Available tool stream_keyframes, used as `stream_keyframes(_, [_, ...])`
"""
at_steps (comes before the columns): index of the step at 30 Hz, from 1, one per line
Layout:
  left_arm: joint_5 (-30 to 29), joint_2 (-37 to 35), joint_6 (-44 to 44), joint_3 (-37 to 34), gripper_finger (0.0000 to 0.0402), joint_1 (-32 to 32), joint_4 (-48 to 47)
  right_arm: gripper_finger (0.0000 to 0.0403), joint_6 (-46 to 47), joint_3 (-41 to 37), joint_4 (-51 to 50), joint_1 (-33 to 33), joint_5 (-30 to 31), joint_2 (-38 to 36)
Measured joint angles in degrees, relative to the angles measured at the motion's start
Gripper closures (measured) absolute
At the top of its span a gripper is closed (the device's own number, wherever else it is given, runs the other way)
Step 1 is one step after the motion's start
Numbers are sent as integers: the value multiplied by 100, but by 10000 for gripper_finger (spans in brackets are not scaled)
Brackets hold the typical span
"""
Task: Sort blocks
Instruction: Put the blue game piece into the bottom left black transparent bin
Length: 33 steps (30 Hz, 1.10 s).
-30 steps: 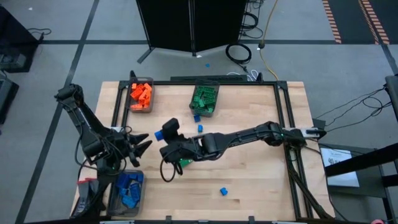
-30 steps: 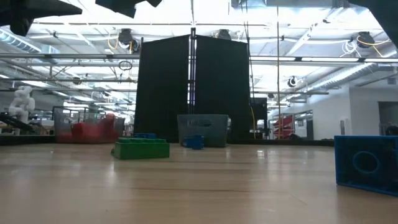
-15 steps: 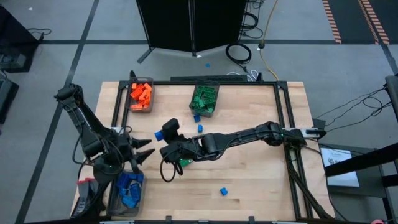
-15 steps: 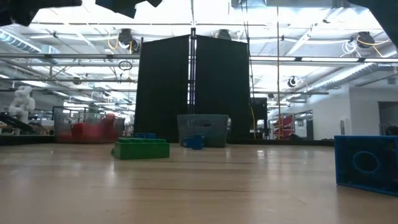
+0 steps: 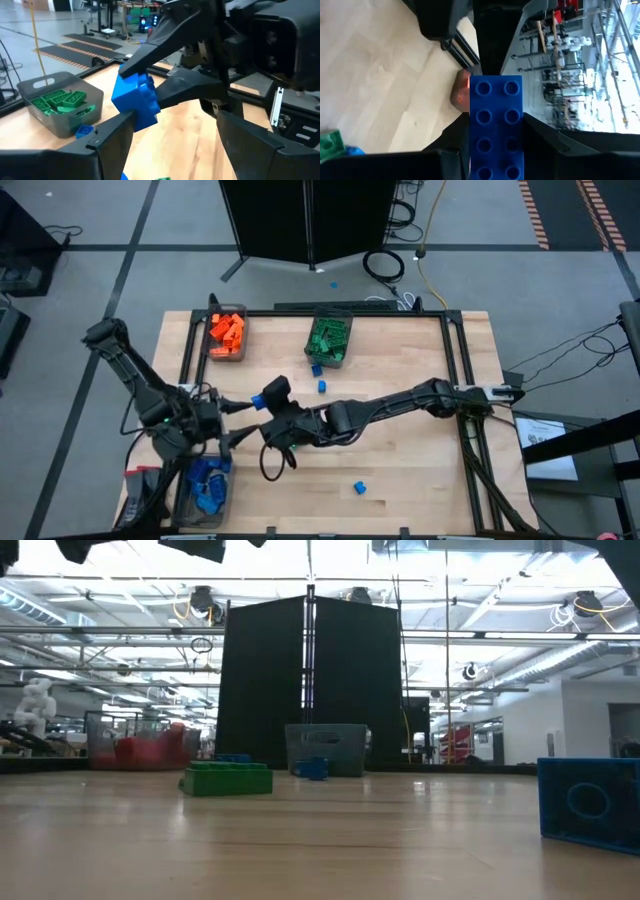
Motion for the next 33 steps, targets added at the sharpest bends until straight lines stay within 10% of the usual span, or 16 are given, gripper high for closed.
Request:
stream_keyframes(13, [52, -13, 37, -2, 116, 470, -240, 284, 58, 10, -276, 144, 907, 7])
stream_keyframes(33, [728, -17, 22, -2, 116, 981, 54, 284, -133, 10, 159, 184, 559, 4])
